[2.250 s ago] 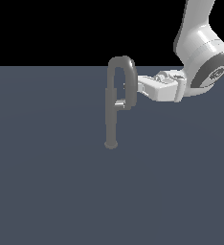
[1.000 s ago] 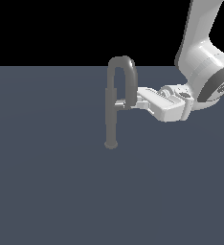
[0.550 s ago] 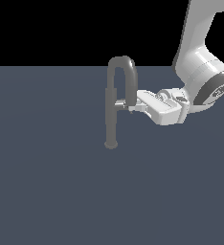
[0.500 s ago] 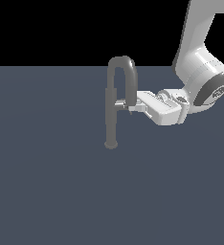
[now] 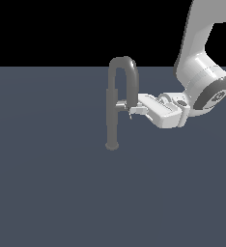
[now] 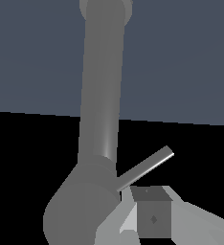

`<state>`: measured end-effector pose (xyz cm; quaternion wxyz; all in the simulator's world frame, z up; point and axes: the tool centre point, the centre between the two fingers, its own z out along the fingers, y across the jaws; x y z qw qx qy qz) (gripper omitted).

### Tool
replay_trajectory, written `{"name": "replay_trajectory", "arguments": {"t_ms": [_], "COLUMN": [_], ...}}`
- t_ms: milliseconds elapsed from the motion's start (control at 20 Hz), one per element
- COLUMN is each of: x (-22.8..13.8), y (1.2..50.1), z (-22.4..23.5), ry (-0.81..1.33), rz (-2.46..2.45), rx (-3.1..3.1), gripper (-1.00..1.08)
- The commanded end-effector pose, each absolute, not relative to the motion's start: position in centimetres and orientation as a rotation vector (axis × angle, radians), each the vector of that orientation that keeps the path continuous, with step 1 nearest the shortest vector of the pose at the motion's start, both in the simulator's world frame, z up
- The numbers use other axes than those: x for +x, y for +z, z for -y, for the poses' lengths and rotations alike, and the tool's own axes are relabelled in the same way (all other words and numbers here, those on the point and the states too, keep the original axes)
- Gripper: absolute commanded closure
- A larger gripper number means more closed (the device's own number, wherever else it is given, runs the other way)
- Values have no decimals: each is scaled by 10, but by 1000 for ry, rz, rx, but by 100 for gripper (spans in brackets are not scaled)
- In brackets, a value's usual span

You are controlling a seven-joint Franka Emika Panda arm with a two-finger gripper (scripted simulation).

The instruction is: Turn on the faucet by rotating a designated handle.

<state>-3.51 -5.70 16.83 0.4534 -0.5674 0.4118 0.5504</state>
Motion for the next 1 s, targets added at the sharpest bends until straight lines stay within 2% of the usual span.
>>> {"name": "replay_trajectory", "arguments": {"t_ms": [0,200,250,950], "x": [-28,-25,-31,0], "y": [132,119,151,116], "z": [53,52,58,47], "ry": [1356,1363,1368,1363], "rz": [-1069,-1083,-1035,-1081], "rx": [-1386,-1378,-1391,-1378], "gripper": [108,108,108,108]}}
